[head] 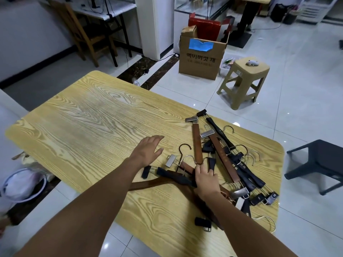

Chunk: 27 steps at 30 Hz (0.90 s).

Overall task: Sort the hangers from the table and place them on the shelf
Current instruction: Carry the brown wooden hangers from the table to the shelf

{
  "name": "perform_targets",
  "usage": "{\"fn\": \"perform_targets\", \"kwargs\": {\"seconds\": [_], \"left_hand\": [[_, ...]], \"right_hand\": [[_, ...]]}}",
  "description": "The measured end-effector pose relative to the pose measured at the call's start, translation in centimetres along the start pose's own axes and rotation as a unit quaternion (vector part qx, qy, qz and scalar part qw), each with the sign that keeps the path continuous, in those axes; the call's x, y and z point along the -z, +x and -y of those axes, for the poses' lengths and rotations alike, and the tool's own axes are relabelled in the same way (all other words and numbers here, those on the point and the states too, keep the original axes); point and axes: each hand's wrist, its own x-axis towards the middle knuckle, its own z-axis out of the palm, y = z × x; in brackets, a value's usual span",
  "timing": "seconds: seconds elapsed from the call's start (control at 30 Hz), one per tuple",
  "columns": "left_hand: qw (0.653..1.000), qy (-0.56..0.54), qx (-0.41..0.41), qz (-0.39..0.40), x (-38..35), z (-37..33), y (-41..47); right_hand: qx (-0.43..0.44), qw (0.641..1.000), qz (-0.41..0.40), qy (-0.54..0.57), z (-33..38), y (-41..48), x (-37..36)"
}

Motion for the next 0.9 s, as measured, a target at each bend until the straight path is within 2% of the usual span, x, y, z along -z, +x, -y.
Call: {"fn": "perform_targets", "kwargs": {"seconds": [0.33, 0.53, 0.7, 0.9], "left_hand": [[0.999, 0.009, 0.007, -0.052, 3.0, 1.0, 0.6], [0.997, 0.011, -0.015, -0.073, 5.6, 1.7, 2.2], [0.996, 0.008, -0.025, -0.086, 7.4, 3.1, 2.9], [0.995, 0.016, -0.011, -0.101, 9.3, 6.8, 2.9]], "right_hand": [[0.022, 0.996, -0.073, -0.045, -0.1, 1.0, 2.6], [0.033, 0.988, -0.125, -0.082, 1.0, 2.1, 6.0], [0.065, 0.979, -0.168, -0.092, 4.6, 3.5, 9.0], [0.110, 0.973, -0.175, -0.103, 11.2, 6.2, 11.0]]}}
